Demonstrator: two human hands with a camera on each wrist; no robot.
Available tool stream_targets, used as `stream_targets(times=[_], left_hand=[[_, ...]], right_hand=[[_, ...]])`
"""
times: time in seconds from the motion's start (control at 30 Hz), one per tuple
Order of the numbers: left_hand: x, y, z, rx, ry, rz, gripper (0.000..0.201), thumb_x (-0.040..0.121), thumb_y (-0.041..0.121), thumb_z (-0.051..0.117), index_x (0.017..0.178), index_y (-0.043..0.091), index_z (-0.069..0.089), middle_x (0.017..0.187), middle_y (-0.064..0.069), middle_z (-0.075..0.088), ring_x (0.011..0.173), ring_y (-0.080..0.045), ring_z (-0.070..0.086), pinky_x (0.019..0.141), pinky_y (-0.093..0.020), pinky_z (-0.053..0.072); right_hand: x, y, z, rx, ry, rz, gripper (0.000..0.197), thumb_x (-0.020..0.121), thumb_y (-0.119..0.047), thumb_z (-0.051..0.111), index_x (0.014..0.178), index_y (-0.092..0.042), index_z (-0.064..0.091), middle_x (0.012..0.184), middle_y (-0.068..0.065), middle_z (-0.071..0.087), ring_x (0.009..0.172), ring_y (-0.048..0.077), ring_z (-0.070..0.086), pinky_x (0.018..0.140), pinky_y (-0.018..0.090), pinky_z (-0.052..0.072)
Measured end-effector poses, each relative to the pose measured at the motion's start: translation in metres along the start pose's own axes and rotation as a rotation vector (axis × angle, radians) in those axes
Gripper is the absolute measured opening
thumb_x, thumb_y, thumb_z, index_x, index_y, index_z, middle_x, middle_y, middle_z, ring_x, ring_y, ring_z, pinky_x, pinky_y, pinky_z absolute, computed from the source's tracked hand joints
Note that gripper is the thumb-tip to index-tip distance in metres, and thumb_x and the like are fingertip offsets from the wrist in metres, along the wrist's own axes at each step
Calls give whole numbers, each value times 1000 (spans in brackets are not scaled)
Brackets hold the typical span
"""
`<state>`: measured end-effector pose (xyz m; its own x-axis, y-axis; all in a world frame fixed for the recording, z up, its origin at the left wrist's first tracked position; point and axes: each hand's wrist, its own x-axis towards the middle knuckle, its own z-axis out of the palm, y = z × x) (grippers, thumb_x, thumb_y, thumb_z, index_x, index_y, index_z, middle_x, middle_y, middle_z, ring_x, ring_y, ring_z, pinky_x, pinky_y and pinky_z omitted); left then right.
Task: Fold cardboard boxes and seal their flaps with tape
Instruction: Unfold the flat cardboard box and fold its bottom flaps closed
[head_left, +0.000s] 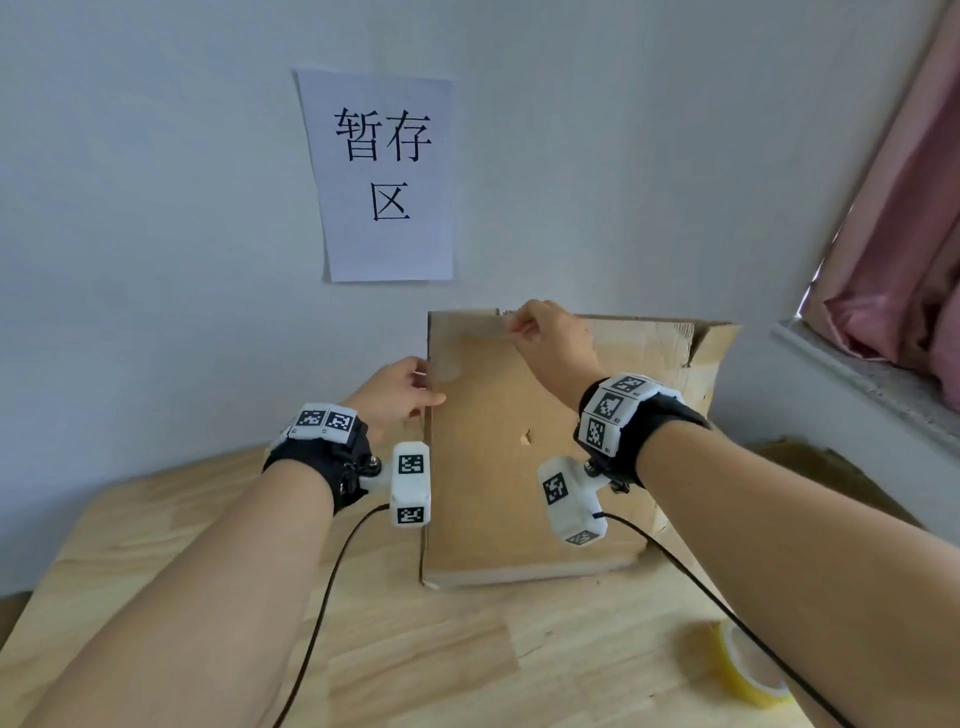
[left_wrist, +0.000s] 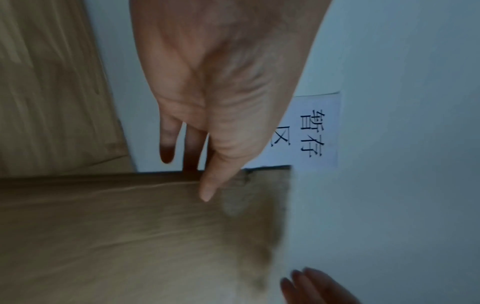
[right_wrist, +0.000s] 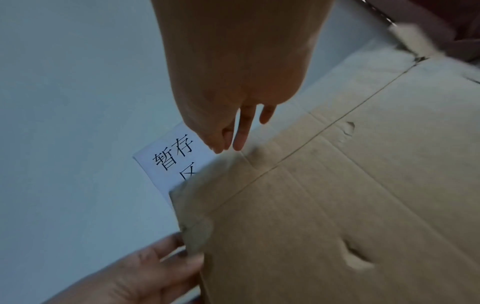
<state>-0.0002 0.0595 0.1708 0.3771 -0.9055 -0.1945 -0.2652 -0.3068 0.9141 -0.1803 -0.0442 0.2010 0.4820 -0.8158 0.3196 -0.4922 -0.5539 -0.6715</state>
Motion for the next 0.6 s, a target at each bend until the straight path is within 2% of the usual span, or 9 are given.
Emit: stream_targets(times=[0.07,0.13,0.27,0.4,0.5,0.57,0.6], left_hand=[[3,6,0,18,5,13,32,86,0,64,115,10,54,110,-7,64,101,-23,63,89,-34,52],[6,8,4,88,3,-6,29,84,2,67,109,9,55,110,-13,65,102,-27,63,92,-39,52],[11,-7,25,228,-19,-34,26,83,0,66,106,5,54,111,-18,63,103,-33,62,90,-45,53],[15,-19,39,200,64,-25,21,82,-2,64,101,3,56,107,-20,64,101,-36,63,87,-51,53],[22,-21,36,147,160,-9,17,83,-1,63,93,11,59,103,-15,67,98,-32,64,90,-51,51],[27,-20,30,128,220,35,22,82,0,64,84,21,58,99,-11,69,96,-30,65,90,-51,51],[27,-19,28,120,245,59,23,81,1,64,83,23,58,98,-10,69,95,-30,66,90,-51,51]], right_hand=[[0,2,3,50,-15,25,10,89,-16,55,92,-25,56,103,-7,54,94,12,57,94,41,45],[0,6,2,65,-15,46,14,90,-16,55,103,-21,59,111,-5,54,100,12,56,93,38,47],[-7,19,-2,38,-48,92,25,92,-13,53,116,-18,56,125,0,51,109,15,53,92,29,45],[-12,38,-10,5,-64,150,30,91,-9,52,120,-14,54,129,4,47,109,18,53,83,22,40],[-14,48,-15,-20,-31,193,31,89,-8,51,119,-13,54,127,7,46,104,21,55,83,27,45],[-16,54,-16,-44,12,221,34,87,-7,51,120,-14,52,130,7,43,111,24,51,93,34,45],[-16,56,-18,-91,35,238,38,86,-8,52,123,-16,50,133,6,42,118,26,46,99,39,41]])
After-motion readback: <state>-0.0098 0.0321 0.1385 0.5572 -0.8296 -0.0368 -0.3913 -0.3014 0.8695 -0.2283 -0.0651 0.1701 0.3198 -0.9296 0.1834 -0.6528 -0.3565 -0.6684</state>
